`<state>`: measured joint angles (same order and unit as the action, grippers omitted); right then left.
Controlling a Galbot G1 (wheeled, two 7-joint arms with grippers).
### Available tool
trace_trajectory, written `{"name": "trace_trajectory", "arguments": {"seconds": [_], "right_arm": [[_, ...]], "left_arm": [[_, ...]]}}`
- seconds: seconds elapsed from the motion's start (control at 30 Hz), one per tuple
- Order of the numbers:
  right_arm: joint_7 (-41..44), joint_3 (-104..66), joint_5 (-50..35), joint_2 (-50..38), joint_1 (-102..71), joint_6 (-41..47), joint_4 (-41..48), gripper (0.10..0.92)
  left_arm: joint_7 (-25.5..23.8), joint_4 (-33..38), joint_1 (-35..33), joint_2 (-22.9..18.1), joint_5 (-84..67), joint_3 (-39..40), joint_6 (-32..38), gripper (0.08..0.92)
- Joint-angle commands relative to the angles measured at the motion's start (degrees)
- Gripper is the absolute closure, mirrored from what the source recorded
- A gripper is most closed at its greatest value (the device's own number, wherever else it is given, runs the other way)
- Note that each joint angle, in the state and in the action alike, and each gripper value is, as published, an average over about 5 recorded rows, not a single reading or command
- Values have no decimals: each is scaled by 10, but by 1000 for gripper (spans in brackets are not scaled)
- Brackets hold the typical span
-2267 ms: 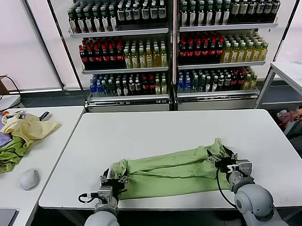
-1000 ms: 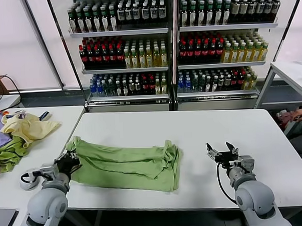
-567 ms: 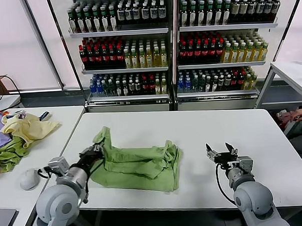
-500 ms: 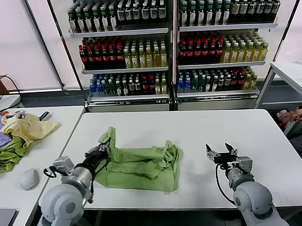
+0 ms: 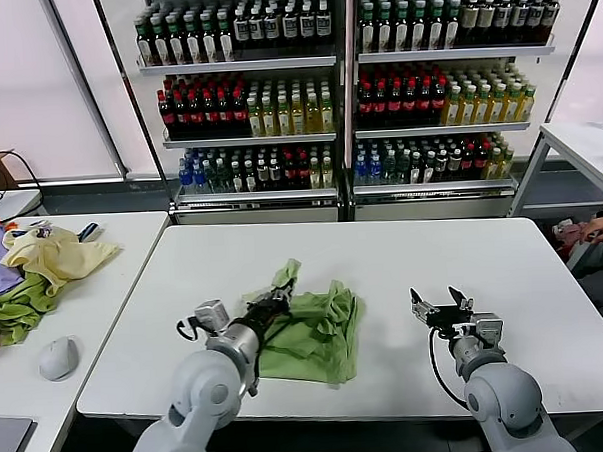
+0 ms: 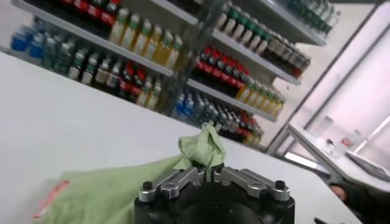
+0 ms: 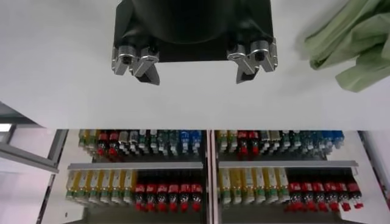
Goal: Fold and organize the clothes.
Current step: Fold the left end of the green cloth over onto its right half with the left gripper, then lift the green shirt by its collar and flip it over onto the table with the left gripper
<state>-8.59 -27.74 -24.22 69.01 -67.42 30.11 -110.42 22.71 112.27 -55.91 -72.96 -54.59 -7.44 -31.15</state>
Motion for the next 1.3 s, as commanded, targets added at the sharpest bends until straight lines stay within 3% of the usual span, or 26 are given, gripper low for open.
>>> {"name": "trace_trajectory", "arguments": {"seconds": [0.03, 0.17, 0.5, 0.67, 0.87, 1.03, 1.3], "right_arm": [[0, 1, 0, -1, 1, 0, 3, 203], [1, 2, 1, -1, 2, -1, 6, 203], [1, 4, 2, 0, 3, -3, 11, 203], [2, 5, 2, 0, 3, -5, 11, 203], [3, 6, 5, 1, 4, -8, 11, 203], [3, 8, 7, 3, 6, -9, 11, 203], [2, 6, 9, 2, 1, -8, 6, 203]], "left_arm": [[-28, -48, 34, -41, 48, 87, 7, 879], [-50, -48, 33, -48, 49, 89, 28, 815], [-101, -7, -9, -43, -1, 63, 49, 524], [-76, 18, -48, -16, 64, 5, 67, 386], [-35, -24, -88, 26, 287, -37, 91, 210], [-21, -61, -111, 29, 358, -43, 98, 178], [-10, -79, -105, 19, 344, -30, 45, 177]]}}
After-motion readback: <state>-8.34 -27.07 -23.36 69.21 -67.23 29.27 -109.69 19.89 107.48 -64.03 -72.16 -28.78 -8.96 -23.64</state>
